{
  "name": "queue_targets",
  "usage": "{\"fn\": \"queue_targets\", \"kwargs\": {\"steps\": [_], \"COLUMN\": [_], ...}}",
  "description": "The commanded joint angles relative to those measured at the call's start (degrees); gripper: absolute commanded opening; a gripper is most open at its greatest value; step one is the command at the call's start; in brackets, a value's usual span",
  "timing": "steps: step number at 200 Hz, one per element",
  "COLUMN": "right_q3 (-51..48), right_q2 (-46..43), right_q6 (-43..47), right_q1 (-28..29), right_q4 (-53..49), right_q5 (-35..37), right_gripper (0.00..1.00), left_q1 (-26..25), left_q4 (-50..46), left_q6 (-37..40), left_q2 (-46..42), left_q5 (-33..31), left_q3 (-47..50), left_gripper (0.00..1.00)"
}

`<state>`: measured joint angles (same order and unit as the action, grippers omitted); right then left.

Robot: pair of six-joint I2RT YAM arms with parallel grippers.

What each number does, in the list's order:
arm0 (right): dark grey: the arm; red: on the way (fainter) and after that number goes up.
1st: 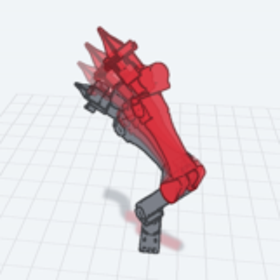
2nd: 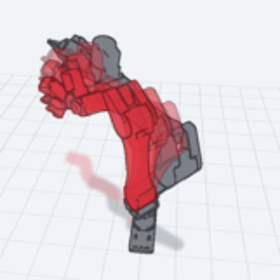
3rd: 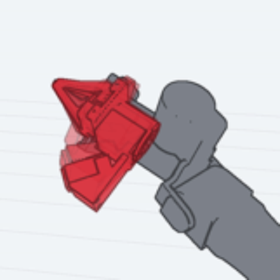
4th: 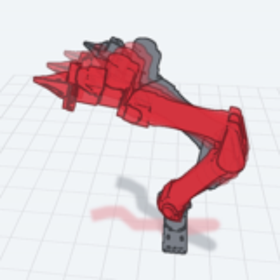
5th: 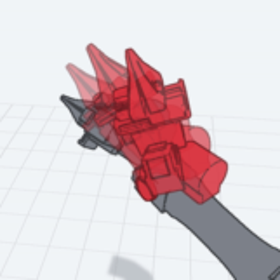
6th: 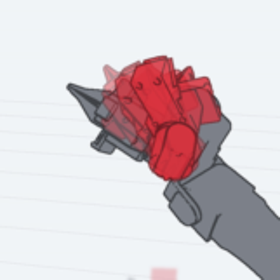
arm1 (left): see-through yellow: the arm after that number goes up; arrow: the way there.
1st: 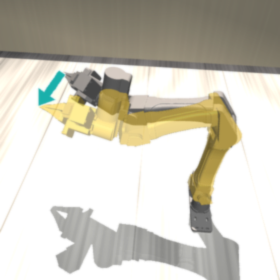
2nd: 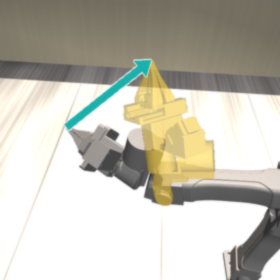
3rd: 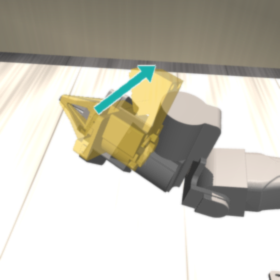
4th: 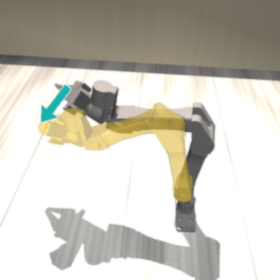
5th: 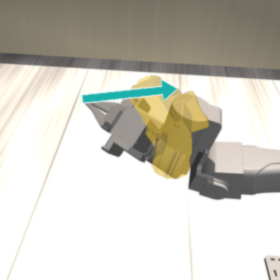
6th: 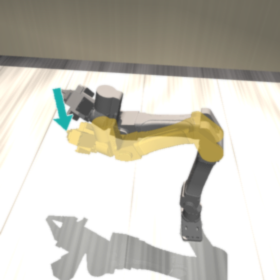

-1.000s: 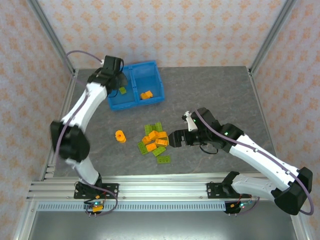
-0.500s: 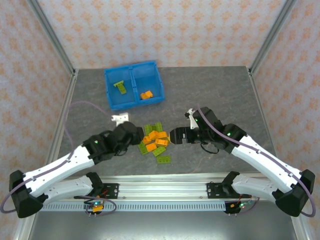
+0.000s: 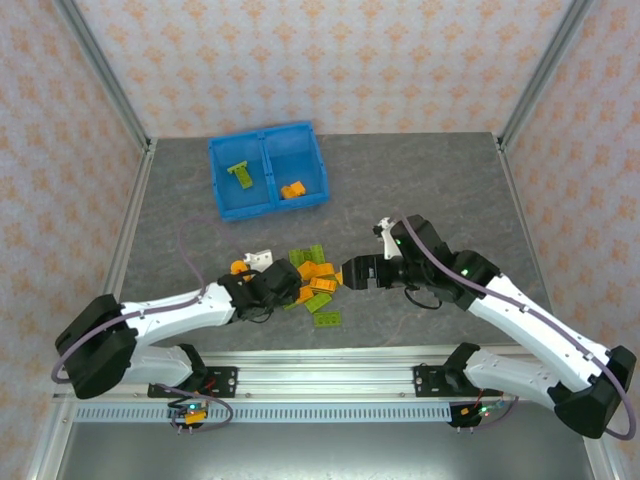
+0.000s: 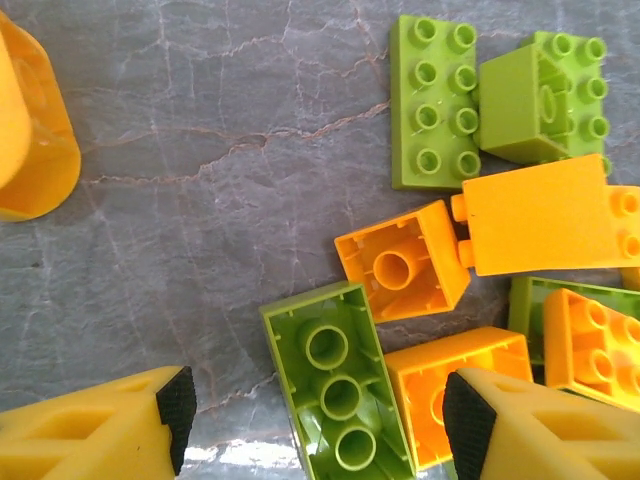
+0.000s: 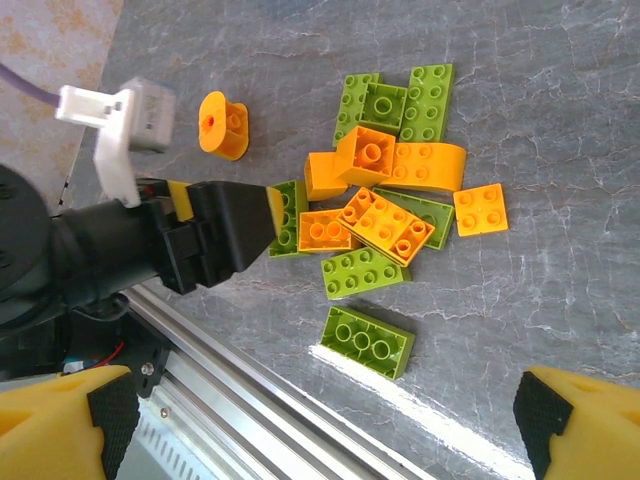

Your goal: Sort the legos into containers by color

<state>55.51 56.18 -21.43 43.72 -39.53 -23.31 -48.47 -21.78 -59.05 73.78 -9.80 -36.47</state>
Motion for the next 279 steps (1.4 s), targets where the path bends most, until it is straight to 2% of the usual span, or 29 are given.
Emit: {"fn": "queue_targets", "kwargs": {"steps": [1, 48, 79, 96, 149, 168, 187, 206, 231, 254, 279], "right_q3": [-0.4, -0.2, 0.3, 0.2, -0.1, 0.0, 0.1, -0.3, 0.0, 0.1, -0.4], "right_q2": [-1.0, -0.6, -0.2, -0.1, -0.1, 0.0, 0.2, 0.5, 1.5, 1.5, 1.6], "right_q6": [-0.6, -0.6, -0.6, -0.7, -0.7, -0.8, -0.6, -0.3, -0.7, -1.0, -1.5], "right_q1": [0.2, 0.2, 0.2, 0.2, 0.2, 0.2, 0.2, 0.2, 0.3, 0.3, 0.3], "right_q4": [-0.7, 0.0, 0.0, -0.2, -0.4, -0.2, 0.3, 2.6, 4.5, 4.5, 5.3], "right_q5": [0.8, 1.2, 1.2, 1.2, 1.0, 0.8, -0.6, -5.2, -9.1, -7.7, -7.5], "right_gripper": [0.98, 0.98, 0.98, 0.98, 0.98, 0.98, 0.98, 0.97, 0.97, 0.97, 0.97], "left_q1": [1.6, 4.3, 4.8, 4.8, 4.8, 4.9, 5.4, 9.1, 18.1, 25.4, 30.7], "left_q4": [3.5, 6.8, 7.2, 7.3, 1.8, -1.8, -7.5, -10.5, -10.9, -9.4, -8.8], "left_q6": [0.1, 2.3, 2.4, 1.9, 2.0, 2.7, 5.4, 11.2, 20.9, 27.5, 32.1], "left_q2": [1.7, 6.0, 9.2, 9.1, 3.1, -1.6, -7.4, -10.9, -9.4, -2.6, 8.7], "left_q5": [-0.1, 2.2, 4.2, 4.2, 1.8, -0.7, -6.3, -10.4, -10.4, -9.0, -7.2], "left_q3": [0.2, 0.6, 0.7, 1.4, 3.3, 2.7, -0.2, -4.4, -13.0, -23.1, -35.4], "left_gripper": [0.70, 0.67, 0.56, 0.45, 0.24, 0.23, 0.23, 0.23, 0.23, 0.23, 0.23]}}
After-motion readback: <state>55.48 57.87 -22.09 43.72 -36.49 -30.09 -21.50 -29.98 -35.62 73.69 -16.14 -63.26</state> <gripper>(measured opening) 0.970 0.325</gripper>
